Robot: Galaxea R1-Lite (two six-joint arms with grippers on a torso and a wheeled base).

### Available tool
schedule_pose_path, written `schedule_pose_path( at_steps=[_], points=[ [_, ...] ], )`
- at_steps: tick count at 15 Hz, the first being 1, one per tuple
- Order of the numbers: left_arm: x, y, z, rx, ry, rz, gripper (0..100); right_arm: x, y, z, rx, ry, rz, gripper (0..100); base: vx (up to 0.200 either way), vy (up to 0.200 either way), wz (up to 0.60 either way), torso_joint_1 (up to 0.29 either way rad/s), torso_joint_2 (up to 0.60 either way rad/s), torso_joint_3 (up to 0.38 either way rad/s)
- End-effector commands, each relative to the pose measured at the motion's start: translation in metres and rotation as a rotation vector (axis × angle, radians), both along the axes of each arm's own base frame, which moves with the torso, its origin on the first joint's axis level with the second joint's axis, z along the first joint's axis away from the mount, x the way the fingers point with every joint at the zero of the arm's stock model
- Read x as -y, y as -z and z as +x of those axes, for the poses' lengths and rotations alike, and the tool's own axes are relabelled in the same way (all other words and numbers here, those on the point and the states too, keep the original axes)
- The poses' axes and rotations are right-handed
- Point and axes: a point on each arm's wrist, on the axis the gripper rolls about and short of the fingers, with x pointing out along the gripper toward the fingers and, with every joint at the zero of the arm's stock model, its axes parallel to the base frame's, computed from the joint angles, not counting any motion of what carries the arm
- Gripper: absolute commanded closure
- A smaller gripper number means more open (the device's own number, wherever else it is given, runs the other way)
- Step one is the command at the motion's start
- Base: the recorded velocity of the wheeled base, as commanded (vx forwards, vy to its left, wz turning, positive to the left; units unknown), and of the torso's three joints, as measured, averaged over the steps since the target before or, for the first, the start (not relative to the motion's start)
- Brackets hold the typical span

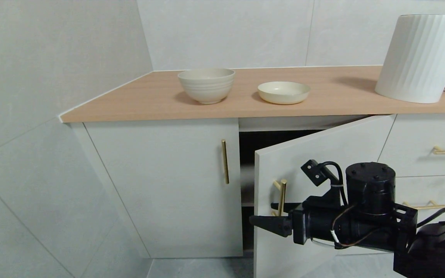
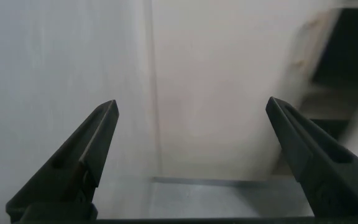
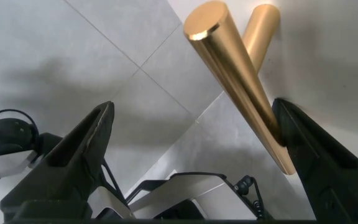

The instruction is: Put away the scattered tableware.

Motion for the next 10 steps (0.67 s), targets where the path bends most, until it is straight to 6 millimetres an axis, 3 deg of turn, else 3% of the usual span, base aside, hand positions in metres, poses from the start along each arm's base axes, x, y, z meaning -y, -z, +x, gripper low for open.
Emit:
schedule_pose_path(
  at_steps=[1,2,3,4,5,6,8,10],
  points=[
    [-0.001,-0.086,-0.023,-0.134,0.234,0.003,0,-0.002,0.000,-0.003,0.001,-0.014,0.000,0,0.000,0.000,0.00,0.000,0.00,0.000],
    [-0.001,-0.115,-0.017,-0.190,0.329,0.001,0,-0.003,0.000,-0.004,-0.001,-0.015,-0.001,0,0.000,0.000,0.00,0.000,0.00,0.000],
    [0.000,-0.129,-0.010,-0.207,0.368,0.001,0,-0.002,0.000,-0.004,-0.002,-0.015,-0.002,0,0.000,0.000,0.00,0.000,0.00,0.000],
    [0.005,-0.160,0.025,-0.246,0.455,-0.003,0,-0.003,0.000,-0.005,-0.001,-0.018,-0.001,0,0.000,0.000,0.00,0.000,0.00,0.000],
    [0.011,-0.171,0.058,-0.284,0.507,-0.009,0,-0.004,0.000,-0.006,0.000,-0.021,-0.001,0,0.000,0.000,0.00,0.000,0.00,0.000],
    [0.015,-0.172,0.077,-0.309,0.529,-0.012,0,-0.004,0.000,-0.006,0.000,-0.023,-0.003,0,0.000,0.000,0.00,0.000,0.00,0.000],
    [0.029,-0.159,0.146,-0.399,0.597,-0.036,0,-0.005,0.002,-0.008,-0.003,-0.030,-0.007,0,0.000,0.000,0.00,0.000,0.00,0.000],
    [0.046,-0.139,0.187,-0.442,0.671,-0.112,0,-0.005,0.001,-0.008,0.001,-0.030,-0.003,0,0.000,0.000,0.00,0.000,0.00,0.000]
  ],
)
